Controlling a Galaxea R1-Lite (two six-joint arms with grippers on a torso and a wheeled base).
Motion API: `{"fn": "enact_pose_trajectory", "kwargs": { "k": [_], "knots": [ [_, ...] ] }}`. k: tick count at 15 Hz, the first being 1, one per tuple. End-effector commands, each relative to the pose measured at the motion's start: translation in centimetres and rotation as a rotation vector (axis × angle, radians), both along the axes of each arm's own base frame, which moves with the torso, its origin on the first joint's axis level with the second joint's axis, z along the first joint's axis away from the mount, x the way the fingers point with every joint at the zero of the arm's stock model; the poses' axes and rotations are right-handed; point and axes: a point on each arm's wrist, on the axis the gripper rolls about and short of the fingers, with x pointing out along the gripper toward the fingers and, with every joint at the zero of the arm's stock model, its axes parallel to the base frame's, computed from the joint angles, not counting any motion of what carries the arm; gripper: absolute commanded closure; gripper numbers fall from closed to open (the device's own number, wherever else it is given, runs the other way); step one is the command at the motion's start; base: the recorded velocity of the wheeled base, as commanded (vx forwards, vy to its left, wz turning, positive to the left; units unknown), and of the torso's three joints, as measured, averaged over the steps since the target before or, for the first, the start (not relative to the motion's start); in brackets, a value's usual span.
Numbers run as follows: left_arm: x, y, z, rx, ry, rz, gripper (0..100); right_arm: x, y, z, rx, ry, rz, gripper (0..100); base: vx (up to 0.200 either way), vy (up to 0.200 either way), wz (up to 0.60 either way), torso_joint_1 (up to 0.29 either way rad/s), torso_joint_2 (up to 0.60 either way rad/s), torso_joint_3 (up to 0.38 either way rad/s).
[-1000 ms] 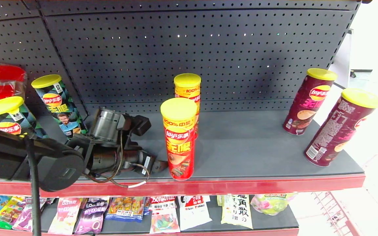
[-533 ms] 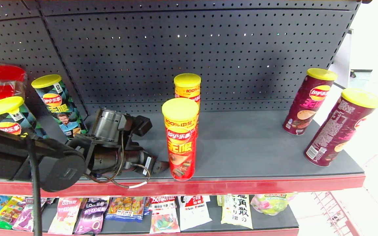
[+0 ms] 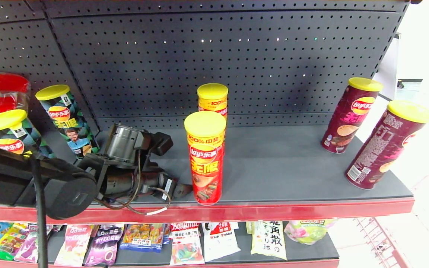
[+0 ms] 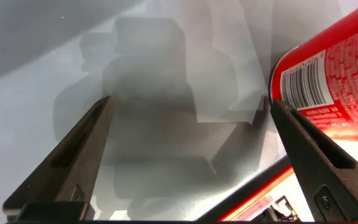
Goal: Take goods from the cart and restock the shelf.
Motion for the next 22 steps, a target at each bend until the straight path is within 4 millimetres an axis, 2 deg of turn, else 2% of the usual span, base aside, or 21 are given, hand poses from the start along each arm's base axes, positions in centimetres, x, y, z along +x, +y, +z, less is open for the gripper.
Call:
{"fn": "enact_pose_trajectory", "kwargs": {
  "k": [1, 3, 5, 6, 7, 10, 11, 12, 14, 15, 16, 17, 18, 19, 20, 22],
  "knots": [
    [-0.3, 0.4, -0.1, 0.005, 0.008, 0.008, 0, 0.0, 0.0, 0.1, 0.0, -0.003, -0.001, 0, 0.0, 0.0, 0.0, 0.0, 0.0, 0.0],
    [-1.3, 2.4, 0.2, 0.007, 0.01, 0.052, 0, 0.0, 0.0, 0.2, 0.001, -0.006, -0.003, 0, 0.0, 0.0, 0.0, 0.0, 0.0, 0.0],
    [-3.4, 5.2, 1.0, 0.003, -0.002, 0.114, 0, 0.0, 0.0, 0.2, -0.003, -0.005, -0.004, 0, 0.0, 0.0, 0.0, 0.0, 0.0, 0.0],
    [-4.1, 5.8, 1.2, 0.003, -0.007, 0.123, 0, 0.0, 0.0, 0.2, -0.004, -0.005, -0.002, 0, 0.0, 0.0, 0.0, 0.0, 0.0, 0.0],
    [-6.2, 7.4, 1.6, 0.004, -0.026, 0.141, 0, 0.0, 0.0, 0.2, -0.006, -0.005, -0.003, 0, 0.0, 0.0, 0.0, 0.0, 0.0, 0.0],
    [-10.8, 9.1, 3.0, -0.024, -0.113, 0.162, 0, 0.0, 0.0, 0.2, -0.02, -0.006, -0.003, 0, 0.0, 0.0, 0.0, 0.0, 0.0, 0.0],
    [-10.8, 9.1, 3.0, -0.024, -0.113, 0.162, 0, 0.0, 0.0, 0.2, -0.02, -0.006, -0.003, 0, 0.0, 0.0, 0.0, 0.0, 0.0, 0.0],
    [-14.6, 10.4, 4.3, -0.046, -0.223, 0.198, 0, -0.1, 0.0, -0.2, -0.015, -0.01, 0.025, 0, 0.0, 0.0, 0.0, 0.0, 0.0, 0.0],
    [-17.9, 11.8, 5.7, -0.051, -0.291, 0.259, 0, -0.3, 0.0, 0.3, -0.017, -0.042, 0.063, 0, 0.0, 0.0, 0.0, 0.0, 0.0, 0.0],
    [-20.3, 12.5, 6.0, -0.055, -0.311, 0.277, 0, -0.4, 0.0, 1.1, -0.02, -0.054, 0.064, 0, 0.0, 0.0, 0.0, 0.0, 0.0, 0.0],
    [-22.7, 13.1, 5.8, -0.057, -0.317, 0.283, 0, -0.2, 0.1, 1.9, -0.021, -0.045, 0.061, 0, 0.0, 0.0, 0.0, 0.0, 0.0, 0.0],
    [-26.1, 14.0, 5.0, -0.054, -0.326, 0.291, 0, 0.1, 0.2, 3.0, -0.022, -0.038, 0.048, 0, 0.0, 0.0, 0.0, 0.0, 0.0, 0.0],
    [-30.9, 15.2, 2.9, -0.044, -0.349, 0.313, 0, 0.4, 0.3, 4.3, -0.023, -0.033, 0.002, 0, 0.0, 0.0, 0.0, 0.0, 0.0, 0.0],
    [-33.4, 15.8, 1.0, -0.015, -0.358, 0.373, 0, 0.7, 0.4, 4.4, -0.024, -0.008, -0.049, 0, 0.0, 0.0, 0.0, 0.0, 0.0, 0.0],
    [-34.3, 16.1, -0.1, 0.019, -0.339, 0.46, 0, 0.9, 0.5, 4.2, -0.012, 0.016, -0.105, 0, 0.0, 0.0, 0.0, 0.0, 0.0, 0.0],
    [-34.3, 16.2, 0.1, 0.013, -0.334, 0.501, 0, 1.1, 0.6, 4.0, -0.005, 0.032, -0.131, 0, 0.0, 0.0, 0.0, 0.0, 0.0, 0.0]
  ]
}}
